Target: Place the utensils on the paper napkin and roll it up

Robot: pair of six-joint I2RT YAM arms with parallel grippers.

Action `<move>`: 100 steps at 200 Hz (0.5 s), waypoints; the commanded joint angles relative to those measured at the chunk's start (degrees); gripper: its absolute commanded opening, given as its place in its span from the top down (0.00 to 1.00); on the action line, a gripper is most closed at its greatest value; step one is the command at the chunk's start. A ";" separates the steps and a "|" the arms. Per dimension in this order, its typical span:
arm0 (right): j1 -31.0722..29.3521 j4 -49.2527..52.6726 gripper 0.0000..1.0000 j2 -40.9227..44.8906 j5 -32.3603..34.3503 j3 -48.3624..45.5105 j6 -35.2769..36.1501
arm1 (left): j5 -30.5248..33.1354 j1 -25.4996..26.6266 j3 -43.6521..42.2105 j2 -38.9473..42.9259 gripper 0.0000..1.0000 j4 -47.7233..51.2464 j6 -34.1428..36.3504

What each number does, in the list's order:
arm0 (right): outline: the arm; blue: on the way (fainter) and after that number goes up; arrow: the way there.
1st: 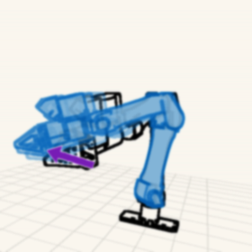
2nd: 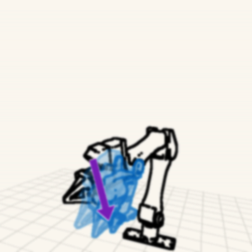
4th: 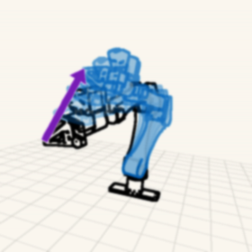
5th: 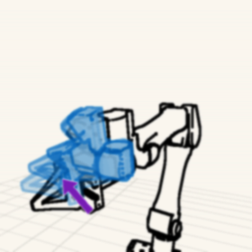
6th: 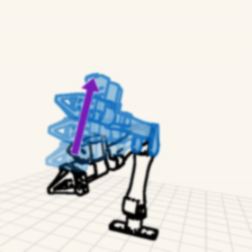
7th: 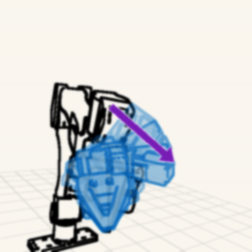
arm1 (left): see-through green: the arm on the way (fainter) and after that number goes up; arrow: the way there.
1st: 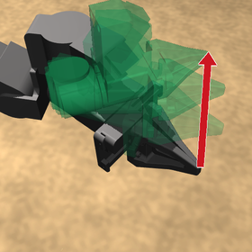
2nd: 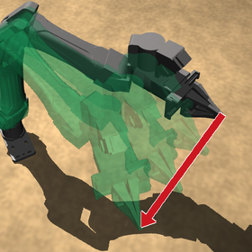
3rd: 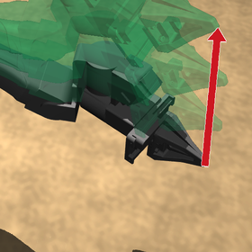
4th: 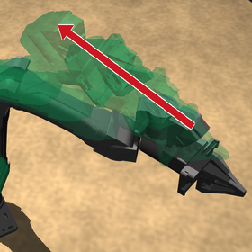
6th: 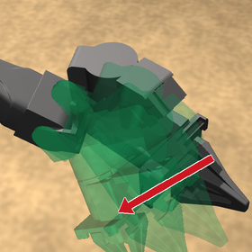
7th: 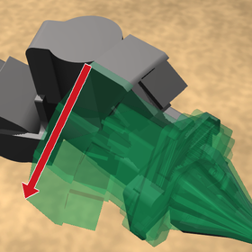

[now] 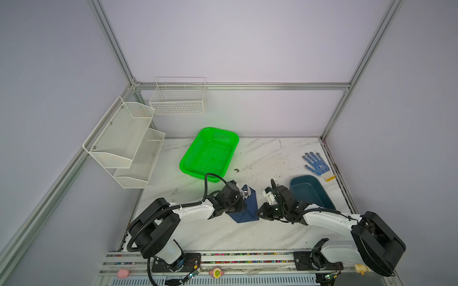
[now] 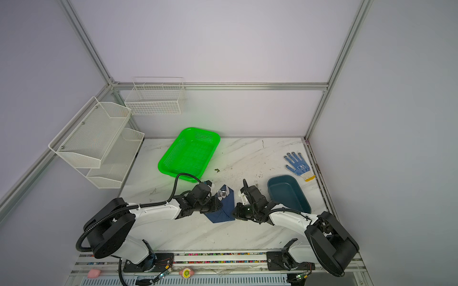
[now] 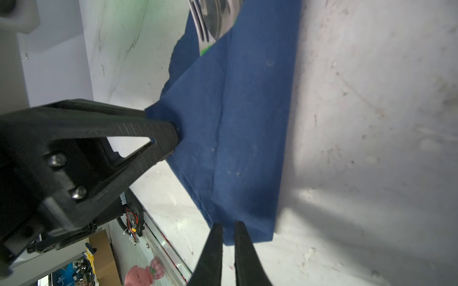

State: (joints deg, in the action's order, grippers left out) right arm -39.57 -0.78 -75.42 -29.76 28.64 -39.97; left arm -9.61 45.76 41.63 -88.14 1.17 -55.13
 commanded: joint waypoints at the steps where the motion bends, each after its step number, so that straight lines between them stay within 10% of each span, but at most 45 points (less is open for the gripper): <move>1: -0.24 -2.78 0.85 -1.99 -2.33 0.37 -0.65 | -0.83 -0.26 -0.42 0.73 0.84 -2.47 0.47; 100: -0.33 4.91 0.85 -6.69 -1.63 2.32 5.60 | -0.78 -0.25 -1.42 0.62 0.90 -1.59 1.16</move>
State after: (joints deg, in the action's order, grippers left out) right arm -39.57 -0.32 -82.21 -32.38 29.36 -36.58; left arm -10.50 45.76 41.60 -88.14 0.12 -54.92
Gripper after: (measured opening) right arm 0.143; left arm 0.106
